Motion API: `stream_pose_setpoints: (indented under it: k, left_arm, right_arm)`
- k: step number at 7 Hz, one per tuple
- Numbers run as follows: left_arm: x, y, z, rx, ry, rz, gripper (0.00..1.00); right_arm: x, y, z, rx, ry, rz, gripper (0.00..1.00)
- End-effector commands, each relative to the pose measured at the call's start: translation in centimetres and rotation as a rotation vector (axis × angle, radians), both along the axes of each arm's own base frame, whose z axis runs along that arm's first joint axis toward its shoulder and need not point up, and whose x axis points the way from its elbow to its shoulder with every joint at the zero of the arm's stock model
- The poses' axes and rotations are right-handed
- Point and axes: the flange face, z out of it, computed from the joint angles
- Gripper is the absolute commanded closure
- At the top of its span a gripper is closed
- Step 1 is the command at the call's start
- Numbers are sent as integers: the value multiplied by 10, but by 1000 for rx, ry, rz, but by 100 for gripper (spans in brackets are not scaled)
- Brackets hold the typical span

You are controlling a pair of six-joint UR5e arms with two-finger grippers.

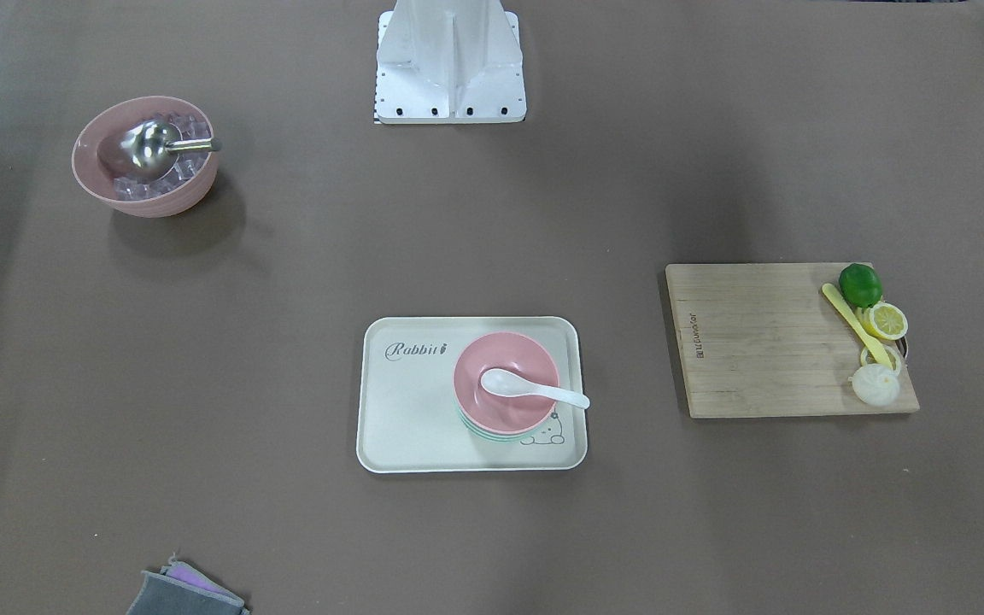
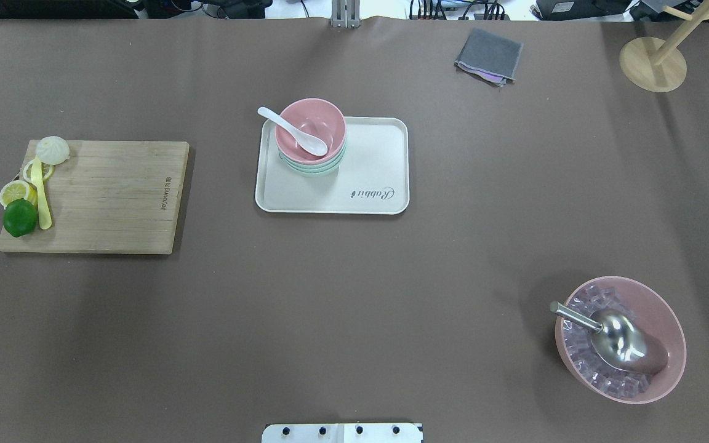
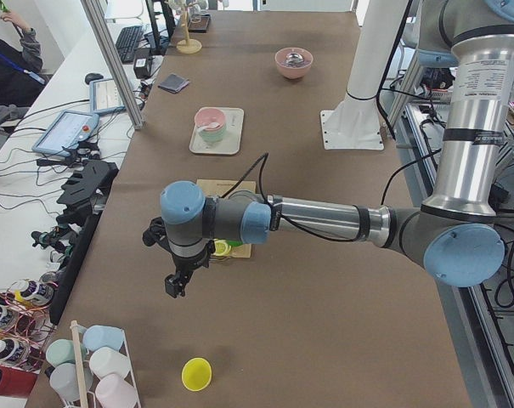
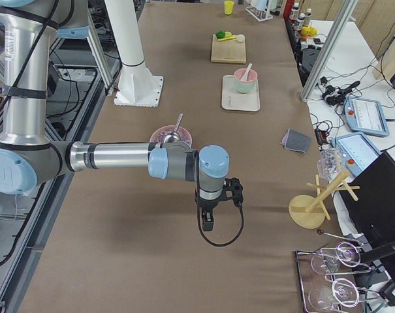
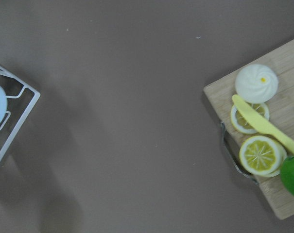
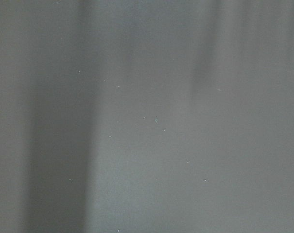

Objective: Stack pink bowl on green and place spoon

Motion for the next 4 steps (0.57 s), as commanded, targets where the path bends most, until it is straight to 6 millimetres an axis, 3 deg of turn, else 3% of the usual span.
stream_pose_setpoints:
  k: [1,2,4]
  left_arm:
    - [-6,30,35,-63,11,-12,2]
    - [-6,35,42,-106,14,-40,2]
    - [-7,40,37,-329,30,-309,2]
  right_arm:
    - [0,0,0,1,1,0,0]
    - [0,0,0,0,1,1,0]
    - [0,1,0,-1,1,0,0]
